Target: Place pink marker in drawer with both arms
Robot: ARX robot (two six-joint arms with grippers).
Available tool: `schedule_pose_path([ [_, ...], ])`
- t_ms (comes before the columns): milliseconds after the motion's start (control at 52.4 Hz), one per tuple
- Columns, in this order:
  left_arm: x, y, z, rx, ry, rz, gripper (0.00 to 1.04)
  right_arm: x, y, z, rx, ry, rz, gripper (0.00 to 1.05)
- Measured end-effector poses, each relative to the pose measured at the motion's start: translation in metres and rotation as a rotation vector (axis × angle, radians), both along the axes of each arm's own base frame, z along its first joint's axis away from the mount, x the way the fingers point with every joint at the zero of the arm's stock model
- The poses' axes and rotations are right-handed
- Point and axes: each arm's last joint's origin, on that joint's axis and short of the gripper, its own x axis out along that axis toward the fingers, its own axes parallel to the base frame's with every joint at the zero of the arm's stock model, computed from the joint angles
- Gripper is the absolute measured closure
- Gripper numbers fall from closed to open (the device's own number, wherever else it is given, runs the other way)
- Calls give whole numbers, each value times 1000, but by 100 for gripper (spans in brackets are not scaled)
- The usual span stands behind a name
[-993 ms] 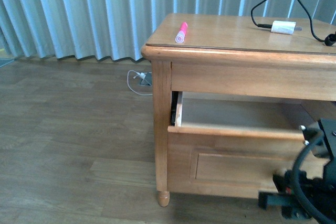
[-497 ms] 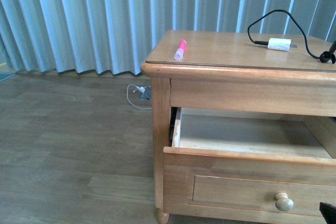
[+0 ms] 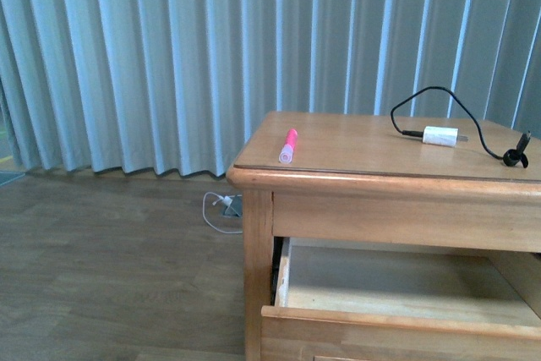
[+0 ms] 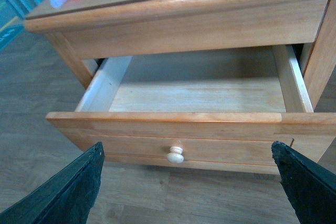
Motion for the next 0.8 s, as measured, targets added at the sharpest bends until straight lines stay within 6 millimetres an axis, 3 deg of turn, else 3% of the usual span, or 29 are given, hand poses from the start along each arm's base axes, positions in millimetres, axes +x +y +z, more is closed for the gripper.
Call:
schedule_pose_path([
  [172,0,0,0,0,0,0,6,-19,-2,10,1,-56,-6,8],
  [802,0,0,0,0,0,0,6,-20,-2,10,-2,-54,-7,8],
])
